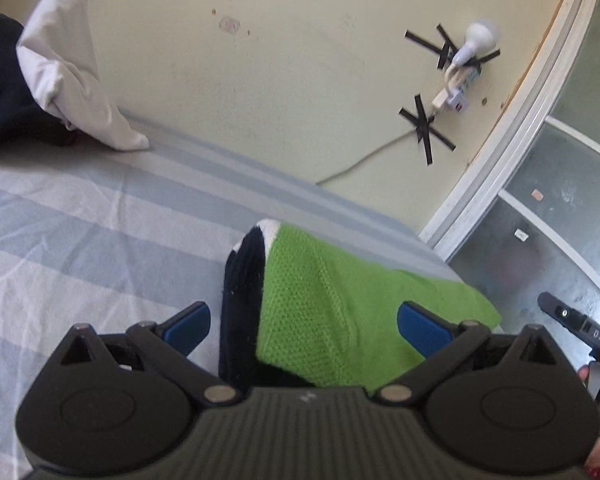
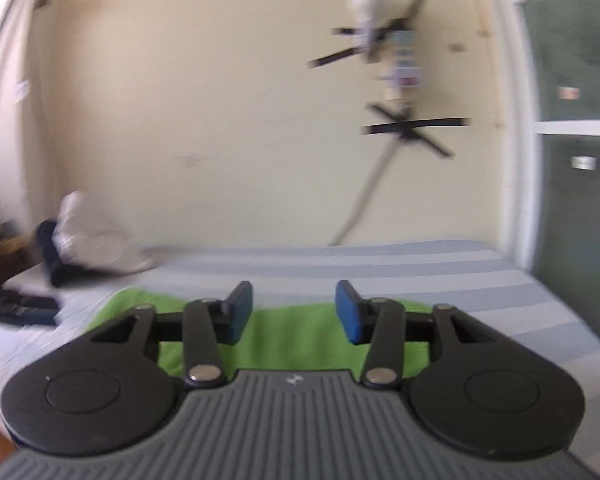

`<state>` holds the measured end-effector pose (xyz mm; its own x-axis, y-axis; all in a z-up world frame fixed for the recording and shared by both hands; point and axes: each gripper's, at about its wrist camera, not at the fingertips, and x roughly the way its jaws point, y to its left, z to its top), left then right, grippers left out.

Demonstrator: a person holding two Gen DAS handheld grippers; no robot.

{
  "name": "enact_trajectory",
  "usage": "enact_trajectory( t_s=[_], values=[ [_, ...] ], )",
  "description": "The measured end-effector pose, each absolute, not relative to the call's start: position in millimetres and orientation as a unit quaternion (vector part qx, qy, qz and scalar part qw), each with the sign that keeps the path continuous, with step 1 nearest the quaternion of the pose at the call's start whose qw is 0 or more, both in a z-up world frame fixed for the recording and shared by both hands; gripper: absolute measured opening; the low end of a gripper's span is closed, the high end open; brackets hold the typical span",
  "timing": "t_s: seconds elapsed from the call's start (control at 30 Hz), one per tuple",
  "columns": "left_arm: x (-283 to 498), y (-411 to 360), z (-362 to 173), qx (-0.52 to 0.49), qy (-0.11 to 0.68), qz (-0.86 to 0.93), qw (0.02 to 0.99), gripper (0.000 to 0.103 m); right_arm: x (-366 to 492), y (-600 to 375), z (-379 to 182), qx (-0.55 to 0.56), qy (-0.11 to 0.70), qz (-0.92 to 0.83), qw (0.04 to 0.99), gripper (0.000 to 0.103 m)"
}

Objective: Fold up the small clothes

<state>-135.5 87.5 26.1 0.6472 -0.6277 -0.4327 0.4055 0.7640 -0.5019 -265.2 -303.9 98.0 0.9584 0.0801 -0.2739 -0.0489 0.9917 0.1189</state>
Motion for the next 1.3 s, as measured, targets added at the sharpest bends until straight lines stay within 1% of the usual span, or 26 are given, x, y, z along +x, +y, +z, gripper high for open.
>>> enact_trajectory(
  t_s=[0.07,0.13,0.17,0.2,0.23,0.27,0.3,0.33,0.37,0.4,0.5,0.53,0.6,0.67,0.73,0.77,0.8,0.83,0.87,0.93,0.97,1.03,1.13,1.2,1.27,1.3],
  values=[
    [-124.9,78.8,26.1,-0.177,0.313,-0.293,0.886,0.102,-255.8,-330.9,94.8,0.073,0.143,-0.003,0.987,0.078],
    [-115.6,65.8,27.6,-0.154,0.319,-0.299,0.886,0.089,-238.5,-354.9,85.2,0.091,0.158,-0.028,0.983,0.082],
    [-111.0,59.0,28.5,-0.142,0.325,-0.303,0.884,0.068,-226.9,-364.0,79.5,0.099,0.17,-0.04,0.98,0.082],
    [-105.9,50.4,28.8,-0.126,0.335,-0.304,0.883,0.051,-215.6,-372.6,71.0,0.111,0.187,-0.048,0.975,0.082],
    [-101.6,43.4,28.5,-0.113,0.341,-0.302,0.883,0.043,-205.8,-378.8,62.4,0.127,0.203,-0.046,0.97,0.082],
    [-97.3,37.1,28.3,-0.098,0.345,-0.297,0.885,0.026,-194.1,-384.1,54.2,0.148,0.219,-0.037,0.964,0.078],
    [-92.1,32.6,29.1,-0.087,0.347,-0.295,0.886,0.019,-183.1,-387.7,46.6,0.169,0.237,-0.026,0.956,0.069],
    [-86.9,32.5,31.4,-0.087,0.346,-0.294,0.887,0.017,-174.2,-388.2,38.6,0.185,0.26,-0.018,0.948,0.031],
    [-81.5,35.7,35.7,-0.092,0.342,-0.286,0.89,0.01,-166.9,-385.3,35.2,0.19,0.278,-0.018,0.942,0.012],
    [-74.7,43.5,42.4,-0.105,0.336,-0.277,0.894,0.01,-165.2,-381.4,36.8,0.189,0.279,-0.023,0.941,0.011],
    [-55.1,74.1,55.2,-0.177,0.33,-0.272,0.886,0.01,-188.2,-368.1,62.6,0.179,0.233,-0.015,0.956,0.011],
    [-51.7,79.3,54.1,-0.186,0.335,-0.269,0.884,0.01,-199.0,-366.4,71.8,0.183,0.218,-0.005,0.959,0.011],
    [-50.0,78.5,45.1,-0.169,0.348,-0.256,0.886,0.01,-221.2,-364.1,80.8,0.193,0.208,0.004,0.959,0.011],
    [-51.7,71.3,28.7,-0.144,0.367,-0.246,0.885,0.011,-234.4,-362.8,72.2,0.214,0.221,0.002,0.952,0.011],
    [-53.8,67.7,14.2,-0.135,0.374,-0.237,0.887,0.016,-235.5,-358.8,48.0,0.209,0.268,-0.019,0.94,0.011],
    [-56.7,68.4,13.8,-0.132,0.368,-0.229,0.891,0.027,-233.5,-356.4,35.2,0.192,0.288,-0.036,0.938,0.013],
    [-58.8,69.6,15.8,-0.127,0.376,-0.221,0.891,0.044,-232.3,-356.3,27.0,0.184,0.296,-0.043,0.936,0.017],
    [-61.8,72.2,18.9,-0.127,0.375,-0.219,0.892,0.048,-234.9,-359.1,24.6,0.189,0.289,-0.052,0.937,0.03],
    [-68.1,77.1,24.8,-0.13,0.363,-0.223,0.895,0.052,-238.6,-362.5,29.5,0.195,0.273,-0.065,0.94,0.039],
    [-79.4,87.4,40.1,-0.142,0.33,-0.222,0.907,0.057,-246.8,-364.8,47.9,0.186,0.219,-0.079,0.955,0.039],
    [-82.9,89.7,47.4,-0.152,0.314,-0.224,0.91,0.058,-252.1,-360.4,59.4,0.167,0.191,-0.084,0.964,0.039],
    [-83.9,80.9,62.8,-0.164,0.293,-0.247,0.909,0.058,-242.6,-345.6,75.1,0.131,0.174,-0.07,0.973,0.037],
    [-77.6,36.2,67.7,-0.134,0.289,-0.29,0.902,0.058,-204.4,-298.1,82.1,0.093,0.194,0.021,0.976,0.031],
    [-70.9,1.9,58.8,-0.098,0.293,-0.309,0.9,0.058,-177.1,-254.5,75.7,0.064,0.219,0.086,0.97,0.028],
    [-59.9,-24.6,43.2,-0.053,0.308,-0.287,0.906,0.057,-155.3,-223.9,64.3,0.036,0.239,0.115,0.964,0.026],
    [-52.8,-31.2,31.4,-0.025,0.319,-0.254,0.913,0.046,-143.8,-217.8,56.7,0.023,0.256,0.109,0.96,0.026]
  ],
)
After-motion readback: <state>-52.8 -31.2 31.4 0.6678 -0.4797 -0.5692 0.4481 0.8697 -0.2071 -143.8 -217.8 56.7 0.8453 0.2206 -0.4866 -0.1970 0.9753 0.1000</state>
